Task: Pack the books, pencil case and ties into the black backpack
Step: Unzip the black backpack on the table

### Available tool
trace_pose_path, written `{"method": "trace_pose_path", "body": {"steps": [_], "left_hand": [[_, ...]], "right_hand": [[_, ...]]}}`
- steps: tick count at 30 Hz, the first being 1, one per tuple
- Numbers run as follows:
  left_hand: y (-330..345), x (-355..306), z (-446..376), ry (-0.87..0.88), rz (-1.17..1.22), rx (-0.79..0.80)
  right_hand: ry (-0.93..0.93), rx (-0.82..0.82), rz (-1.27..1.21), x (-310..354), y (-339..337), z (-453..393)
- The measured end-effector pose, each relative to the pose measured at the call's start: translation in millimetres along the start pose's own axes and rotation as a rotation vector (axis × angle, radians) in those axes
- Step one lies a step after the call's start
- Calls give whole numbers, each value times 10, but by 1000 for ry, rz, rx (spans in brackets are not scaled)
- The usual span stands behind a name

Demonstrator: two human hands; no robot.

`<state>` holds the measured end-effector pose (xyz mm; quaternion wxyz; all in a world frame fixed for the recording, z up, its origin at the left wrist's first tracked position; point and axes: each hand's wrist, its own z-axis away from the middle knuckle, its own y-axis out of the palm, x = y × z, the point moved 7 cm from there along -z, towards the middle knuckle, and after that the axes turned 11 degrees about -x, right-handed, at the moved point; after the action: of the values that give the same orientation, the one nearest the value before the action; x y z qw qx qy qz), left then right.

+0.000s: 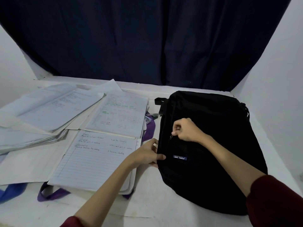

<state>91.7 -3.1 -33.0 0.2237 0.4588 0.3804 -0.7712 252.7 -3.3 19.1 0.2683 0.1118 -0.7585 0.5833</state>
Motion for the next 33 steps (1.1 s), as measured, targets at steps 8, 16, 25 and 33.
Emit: {"method": "trace_pose_path", "body": {"steps": [8, 16, 25, 33], "left_hand": [[-207, -422, -485, 187, -310, -236], [-83, -397, -662, 258, -392, -104], [-110, -279, -614, 235, -163, -5], [-76, -268, -598, 171, -15, 14]], "right_hand": [[-10, 202, -20, -133, 105, -203], [44, -118, 189, -431, -185, -837], [81, -401, 357, -566, -331, -1253], [169, -228, 104, -238, -192, -910]]}}
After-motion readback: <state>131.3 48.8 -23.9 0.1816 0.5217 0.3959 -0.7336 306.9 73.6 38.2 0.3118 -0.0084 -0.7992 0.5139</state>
